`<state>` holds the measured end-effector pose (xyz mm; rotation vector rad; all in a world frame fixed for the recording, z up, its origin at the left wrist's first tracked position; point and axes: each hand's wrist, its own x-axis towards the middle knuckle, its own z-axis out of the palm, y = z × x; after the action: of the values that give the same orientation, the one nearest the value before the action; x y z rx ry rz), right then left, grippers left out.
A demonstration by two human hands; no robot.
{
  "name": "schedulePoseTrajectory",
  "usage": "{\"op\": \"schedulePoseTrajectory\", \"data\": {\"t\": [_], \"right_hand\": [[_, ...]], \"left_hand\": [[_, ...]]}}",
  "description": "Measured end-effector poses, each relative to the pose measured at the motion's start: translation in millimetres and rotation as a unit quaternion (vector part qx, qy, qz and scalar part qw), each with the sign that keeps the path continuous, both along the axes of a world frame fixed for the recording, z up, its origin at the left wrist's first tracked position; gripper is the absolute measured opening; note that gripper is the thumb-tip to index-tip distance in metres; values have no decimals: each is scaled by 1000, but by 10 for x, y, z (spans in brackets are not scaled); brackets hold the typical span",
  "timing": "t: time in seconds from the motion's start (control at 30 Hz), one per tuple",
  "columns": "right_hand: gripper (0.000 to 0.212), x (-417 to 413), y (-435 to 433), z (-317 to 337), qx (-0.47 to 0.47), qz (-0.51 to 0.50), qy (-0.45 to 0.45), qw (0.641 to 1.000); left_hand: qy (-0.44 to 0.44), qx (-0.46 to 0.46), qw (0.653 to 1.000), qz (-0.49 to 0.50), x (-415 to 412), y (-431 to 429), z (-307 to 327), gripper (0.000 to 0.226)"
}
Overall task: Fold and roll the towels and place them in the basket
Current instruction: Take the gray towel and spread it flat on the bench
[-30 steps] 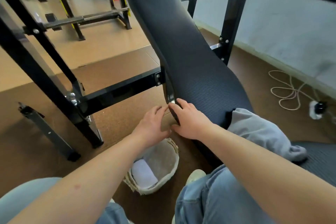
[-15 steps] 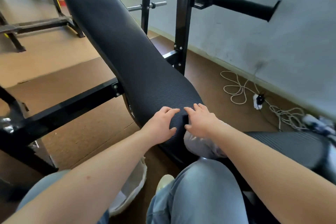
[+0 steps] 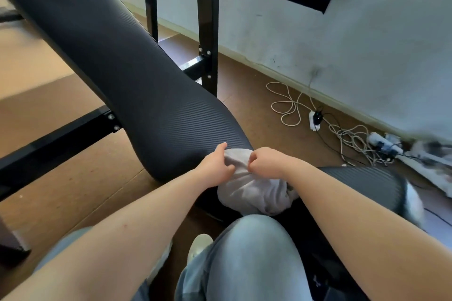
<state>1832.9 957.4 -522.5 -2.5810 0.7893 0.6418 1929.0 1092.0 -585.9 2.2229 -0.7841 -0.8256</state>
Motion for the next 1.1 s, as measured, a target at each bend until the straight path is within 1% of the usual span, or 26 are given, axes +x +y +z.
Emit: {"op": "schedulePoseTrajectory", "data": {"t": [0.03,0.1,0.13,0.2,0.27,0.33,0.37,0.4,0.43,0.5,0.57,0.6,0.67,0.73,0.77,0.83,0.93,1.0,1.03,1.1], "right_hand": [[29,-31,-21,-3,10,-2,-10,1000],[28,-64,-86,-12,20,-22,-53,998],[31,-69,-119,-19,25,-36,-75,996],[49,-66,-174,-46,22,-35,-92,995],[71,-57,-143,-26,3,11,-71,997],[83,-23,-89,-8,1,48,-74,996],[85,3,-75,0,17,54,-90,994],[81,22,-69,25,42,57,-114,991],[72,31,-57,64,77,58,-140,985],[47,18,-46,146,117,56,-165,978],[22,-34,-33,269,95,62,-144,983],[15,-62,-41,309,72,70,-138,985],[17,-139,-46,364,30,77,-148,986],[17,-219,-69,380,16,63,-160,985],[16,-264,-73,385,20,54,-163,985],[12,-339,-80,382,23,37,-185,982],[11,-375,-126,425,29,-18,-290,956],[13,-356,-190,457,45,-53,-331,941],[15,-350,-220,465,49,-56,-328,942],[18,-372,-242,446,35,-45,-270,961]], "left_hand": [[13,0,1000,16,-5,-17,-7,66],[24,-12,998,51,-8,-23,-15,34],[32,-28,997,66,-15,-15,-14,32],[54,-71,993,76,-30,16,8,51],[61,-127,989,45,-71,53,63,61],[65,-176,982,18,-121,75,168,59],[71,-194,978,17,-127,72,218,56],[81,-211,974,22,-125,70,273,52],[88,-228,969,24,-124,79,335,48],[91,-250,964,9,-130,113,453,41],[80,-245,966,-19,-162,151,553,38],[75,-242,967,-20,-188,168,579,36],[85,-224,971,23,-220,191,572,39],[93,-183,977,57,-212,238,486,44],[85,-156,983,38,-203,278,431,45],[63,-110,991,-45,-189,363,314,48],[26,-69,986,-147,-243,431,231,54],[-39,-70,982,-170,-300,413,191,57],[-66,-86,981,-159,-333,396,172,60],[-67,-127,983,-117,-385,363,147,77]]}}
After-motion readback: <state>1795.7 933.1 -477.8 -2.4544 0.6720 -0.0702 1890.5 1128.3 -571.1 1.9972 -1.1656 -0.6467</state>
